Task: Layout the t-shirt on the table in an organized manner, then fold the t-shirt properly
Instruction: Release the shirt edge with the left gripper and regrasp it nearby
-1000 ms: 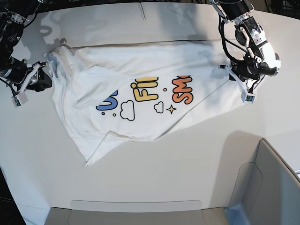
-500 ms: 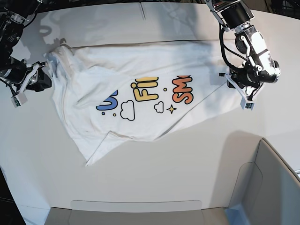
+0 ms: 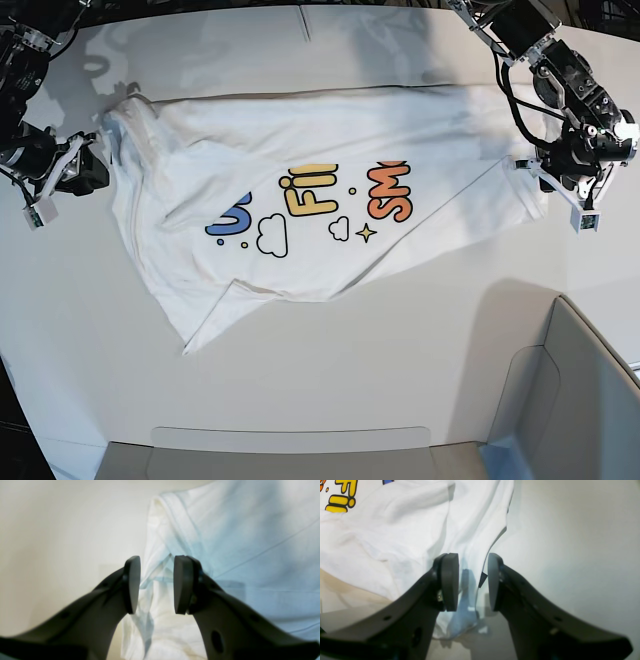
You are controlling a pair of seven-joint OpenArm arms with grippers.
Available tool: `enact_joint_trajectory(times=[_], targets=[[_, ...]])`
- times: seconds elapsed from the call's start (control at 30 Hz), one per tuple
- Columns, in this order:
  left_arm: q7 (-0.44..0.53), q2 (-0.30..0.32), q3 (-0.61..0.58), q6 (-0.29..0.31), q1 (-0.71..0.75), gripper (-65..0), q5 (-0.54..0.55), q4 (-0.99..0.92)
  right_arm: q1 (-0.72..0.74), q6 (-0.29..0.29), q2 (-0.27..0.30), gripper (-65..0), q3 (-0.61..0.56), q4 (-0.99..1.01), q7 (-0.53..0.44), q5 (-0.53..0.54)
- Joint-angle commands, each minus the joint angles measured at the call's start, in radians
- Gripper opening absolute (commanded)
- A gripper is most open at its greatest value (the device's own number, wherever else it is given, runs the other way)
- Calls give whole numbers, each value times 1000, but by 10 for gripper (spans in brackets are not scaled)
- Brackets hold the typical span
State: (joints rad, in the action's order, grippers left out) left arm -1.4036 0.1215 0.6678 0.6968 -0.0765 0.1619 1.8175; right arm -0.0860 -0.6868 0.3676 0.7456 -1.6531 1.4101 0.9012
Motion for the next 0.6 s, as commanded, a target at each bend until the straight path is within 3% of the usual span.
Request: enact_joint_trajectory(times=[0.0, 0.1, 0.3, 0.57], targets=[[7, 10, 0, 1, -4, -421, 3, 17, 12, -11, 17, -462, 2, -12, -14, 20], [7, -1, -7, 1, -4, -418, 5, 17, 13, -11, 17, -462, -33, -12, -14, 9], [7, -24, -148, 1, 13, -418, 1, 0, 27, -11, 15, -462, -61, -15, -14, -34], [7, -16, -142, 1, -19, -419, 1, -123, 28, -11, 21, -462, -61, -15, -14, -35]])
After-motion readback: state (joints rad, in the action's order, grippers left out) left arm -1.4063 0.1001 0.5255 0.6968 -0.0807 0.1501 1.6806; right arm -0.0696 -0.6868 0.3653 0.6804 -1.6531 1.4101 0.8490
